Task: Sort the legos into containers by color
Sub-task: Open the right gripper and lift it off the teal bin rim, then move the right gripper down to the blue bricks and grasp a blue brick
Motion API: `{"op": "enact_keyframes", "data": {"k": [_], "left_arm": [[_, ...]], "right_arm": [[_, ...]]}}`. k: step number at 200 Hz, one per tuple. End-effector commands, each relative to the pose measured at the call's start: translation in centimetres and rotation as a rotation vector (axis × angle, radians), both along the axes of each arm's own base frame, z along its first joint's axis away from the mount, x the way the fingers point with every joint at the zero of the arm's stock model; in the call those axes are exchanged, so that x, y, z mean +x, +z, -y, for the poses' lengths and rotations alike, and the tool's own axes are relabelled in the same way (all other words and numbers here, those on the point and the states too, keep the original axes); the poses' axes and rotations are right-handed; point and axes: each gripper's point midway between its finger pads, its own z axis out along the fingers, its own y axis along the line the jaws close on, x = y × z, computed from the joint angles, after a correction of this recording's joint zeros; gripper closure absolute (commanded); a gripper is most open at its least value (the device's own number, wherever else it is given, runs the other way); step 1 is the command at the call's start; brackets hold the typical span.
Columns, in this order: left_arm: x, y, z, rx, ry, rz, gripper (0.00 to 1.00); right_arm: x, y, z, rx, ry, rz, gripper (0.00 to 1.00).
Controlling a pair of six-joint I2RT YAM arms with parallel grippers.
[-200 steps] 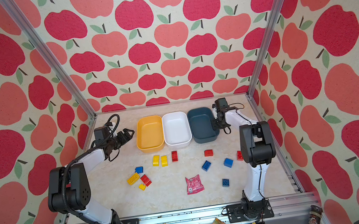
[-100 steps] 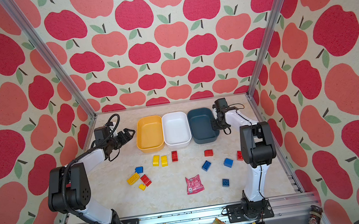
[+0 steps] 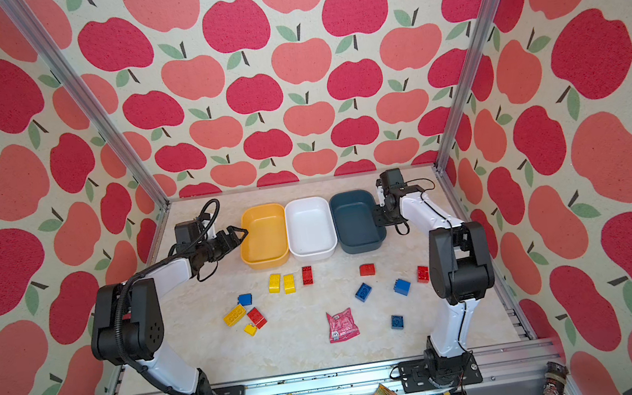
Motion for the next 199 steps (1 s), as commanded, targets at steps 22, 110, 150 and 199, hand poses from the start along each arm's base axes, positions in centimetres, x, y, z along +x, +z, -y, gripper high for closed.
{"op": "enact_keyframes", "data": {"k": [22,110,150,199], "left_arm": [[1.0,0.6,1.8,-0.024,-0.052,0.018,0.09],[1.1,0.3,3.5,-0.022,-0.086,0.01,0.1],[1.1,0.3,3.6,-0.018,-0.087,0.008,0.1],[0.9,0.8,2.9,0.004,-0.064,0.02,0.09]], "right_arm": [[-1.1,1.9,0.6,0.005,-0.025,0.011,0.62],[-1.8,2.2,1.0,0.013,-0.035,0.012,0.62],[-2.3,2.3,1.2,0.025,-0.046,0.007,0.62],[-3.8,2.5,1.3,0.05,-0.072,-0.016,0.6]]}}
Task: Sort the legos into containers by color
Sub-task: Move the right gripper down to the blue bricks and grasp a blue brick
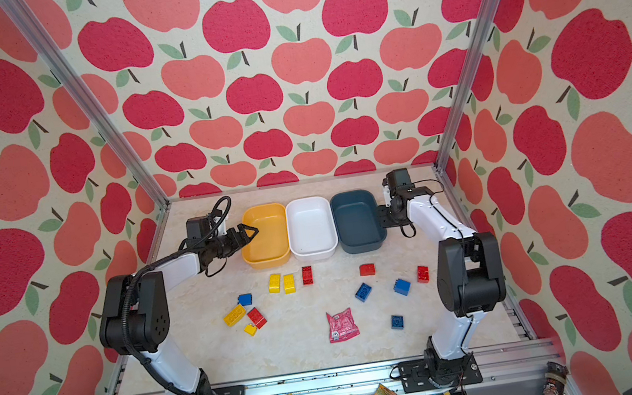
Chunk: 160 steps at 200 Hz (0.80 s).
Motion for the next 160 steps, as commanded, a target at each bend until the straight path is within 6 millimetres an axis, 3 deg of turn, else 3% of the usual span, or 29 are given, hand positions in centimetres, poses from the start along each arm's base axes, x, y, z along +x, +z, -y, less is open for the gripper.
{"op": "enact_keyframes", "data": {"k": [1,41,82,118,160], "left_arm": [[0.5,1.2,-0.2,0.014,0.01,0.03,0.09],[0.3,3.0,-1.7,0.033,0.054,0.073,0.08],[-0.5,4.4,-2.4,0.055,0.074,0.107,0.08],[-1.5,4.7,-2.7,0.063,0.084,0.116,0.05],[-2.7,4.7,-3.1,0.067,0.095,0.115,0.04]], "right_arm": [[-1.8,0.5,0.0,0.036,-0.028,-0.032,0.6],[-5.0,0.0,0.1,0.071,-0.069,-0.086,0.55],[-10.0,-1.5,0.6,0.104,-0.15,-0.198,0.51],[-14.1,-2.9,1.7,0.097,-0.272,-0.275,0.33],[-17.9,-5.4,2.8,0.081,-0.399,-0.357,0.23]]}}
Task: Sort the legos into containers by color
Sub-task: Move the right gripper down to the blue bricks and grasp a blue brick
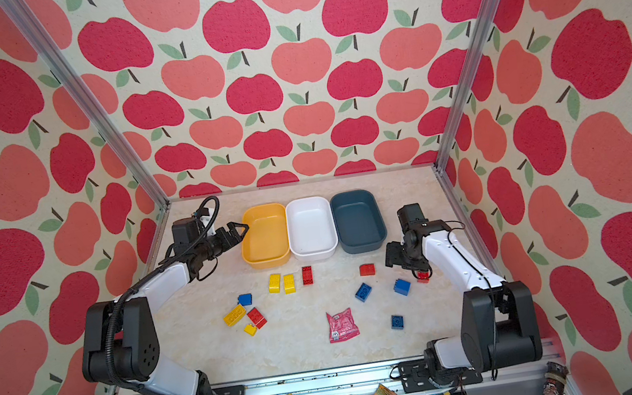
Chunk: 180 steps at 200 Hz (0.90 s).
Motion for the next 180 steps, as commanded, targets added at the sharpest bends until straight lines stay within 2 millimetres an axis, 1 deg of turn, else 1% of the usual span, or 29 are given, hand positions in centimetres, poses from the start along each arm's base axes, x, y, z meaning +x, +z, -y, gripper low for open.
{"op": "enact_keyframes", "data": {"k": [1,15,34,71,123,163,180], "left_arm": [[-0.7,0.1,-0.7,0.024,0.012,0.011,0.04],[-1.0,0.2,-0.9,0.024,0.018,0.01,0.04],[-1.3,0.2,-1.2,0.025,0.024,0.01,0.04],[-1.6,-0.1,-1.4,0.026,0.025,0.003,0.04],[-1.9,-0.2,-1.7,0.027,0.032,0.001,0.03],[-2.0,-0.2,-1.9,0.027,0.037,-0.001,0.02],[-2.0,-0.1,-2.0,0.027,0.039,0.001,0.02]], "right_arm": [[-2.9,-1.4,0.8,-0.023,-0.106,-0.09,0.23],[-3.6,-2.0,1.0,-0.021,-0.141,-0.101,0.23],[-3.9,-2.5,1.1,-0.013,-0.179,-0.091,0.23],[-3.7,-3.8,0.9,-0.008,-0.204,-0.095,0.23],[-2.9,-4.9,0.3,-0.014,-0.196,-0.095,0.26],[-3.2,-5.8,0.2,-0.024,-0.192,-0.114,0.33],[-3.3,-5.9,0.3,-0.028,-0.196,-0.115,0.41]]}}
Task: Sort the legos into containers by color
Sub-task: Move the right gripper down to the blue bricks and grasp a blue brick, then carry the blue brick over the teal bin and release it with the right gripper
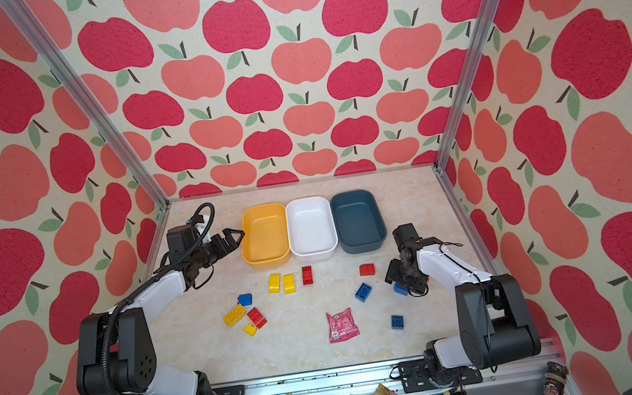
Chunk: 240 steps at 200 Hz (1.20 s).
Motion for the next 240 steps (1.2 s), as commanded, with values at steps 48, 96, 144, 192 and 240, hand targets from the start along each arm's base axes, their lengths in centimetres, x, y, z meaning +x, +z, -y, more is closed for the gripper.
{"op": "enact_keyframes", "data": {"k": [48,96,144,192,240], "left_arm": [[-0.6,0.2,-0.5,0.017,0.001,0.009,0.02],[-0.9,0.2,-0.5,0.018,-0.001,0.008,0.02],[-1.2,0.0,-0.7,0.016,0.008,0.005,0.02],[-1.6,-0.2,-0.6,0.008,0.013,0.005,0.02],[-2.1,-0.2,-0.7,0.002,0.018,0.006,0.01]], "right_arm": [[-0.5,-0.7,0.1,-0.014,-0.008,-0.015,0.56],[0.2,0.9,-0.7,-0.008,0.024,0.019,0.62],[3.0,5.9,-3.1,-0.052,0.147,0.146,0.63],[8.0,11.1,-5.9,-0.077,0.265,0.303,0.63],[14.2,12.9,-8.5,-0.088,0.357,0.387,0.63]]}}
